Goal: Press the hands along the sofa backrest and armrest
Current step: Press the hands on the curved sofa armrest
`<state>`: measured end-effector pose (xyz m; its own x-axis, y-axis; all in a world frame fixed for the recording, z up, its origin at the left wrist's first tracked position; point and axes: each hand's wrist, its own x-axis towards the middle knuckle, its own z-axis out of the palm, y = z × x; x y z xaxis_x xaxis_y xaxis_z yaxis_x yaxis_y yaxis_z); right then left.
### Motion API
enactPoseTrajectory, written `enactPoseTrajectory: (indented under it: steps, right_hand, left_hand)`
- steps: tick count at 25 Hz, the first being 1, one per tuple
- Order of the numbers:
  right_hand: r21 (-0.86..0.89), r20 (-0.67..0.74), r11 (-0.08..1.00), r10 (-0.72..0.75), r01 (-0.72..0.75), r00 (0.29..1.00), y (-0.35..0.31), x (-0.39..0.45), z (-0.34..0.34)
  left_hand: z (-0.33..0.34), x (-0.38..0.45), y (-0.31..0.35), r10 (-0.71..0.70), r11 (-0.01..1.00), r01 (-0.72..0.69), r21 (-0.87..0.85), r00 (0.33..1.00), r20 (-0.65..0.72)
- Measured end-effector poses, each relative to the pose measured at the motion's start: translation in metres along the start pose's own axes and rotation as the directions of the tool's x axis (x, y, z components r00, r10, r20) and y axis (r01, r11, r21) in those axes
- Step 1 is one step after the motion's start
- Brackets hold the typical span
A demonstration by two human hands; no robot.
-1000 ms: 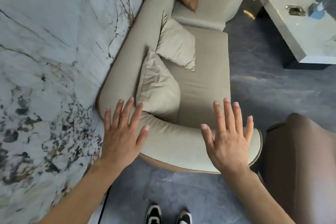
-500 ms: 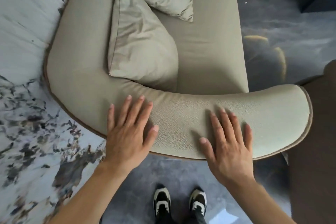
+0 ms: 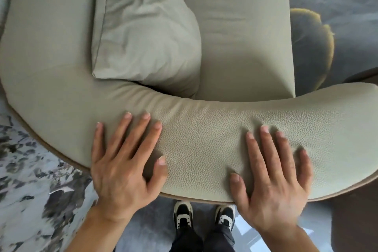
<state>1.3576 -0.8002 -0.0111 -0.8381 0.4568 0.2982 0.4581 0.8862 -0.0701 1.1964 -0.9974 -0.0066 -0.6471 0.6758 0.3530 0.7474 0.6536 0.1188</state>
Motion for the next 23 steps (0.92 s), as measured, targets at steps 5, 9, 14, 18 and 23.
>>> enactPoseTrajectory:
  steps: [5,9,14,18,23]
  right_hand:
    - [0.005,-0.020,1.000,-0.015,0.015,1.000,0.001,0.007,0.002]
    - [-0.004,-0.038,1.000,-0.024,0.024,0.999,0.003,0.021,0.007]
    - [-0.013,-0.050,1.000,-0.018,0.017,0.999,0.006,0.048,0.016]
    - [-0.006,-0.067,1.000,-0.011,0.011,0.998,0.009,0.071,0.023]
    - [-0.014,-0.089,1.000,-0.002,0.001,0.996,0.012,0.099,0.033]
  left_hand:
    - [0.003,0.006,-0.001,0.031,0.999,-0.031,-0.006,0.999,-0.021]
    - [0.008,0.018,-0.006,0.026,1.000,-0.027,-0.015,0.999,-0.024]
    - [0.017,0.047,-0.014,0.023,1.000,-0.024,-0.019,0.999,-0.039]
    - [0.025,0.070,-0.021,0.013,1.000,-0.014,-0.019,0.999,-0.047]
    - [0.035,0.098,-0.029,0.016,1.000,-0.017,-0.017,0.998,-0.065]
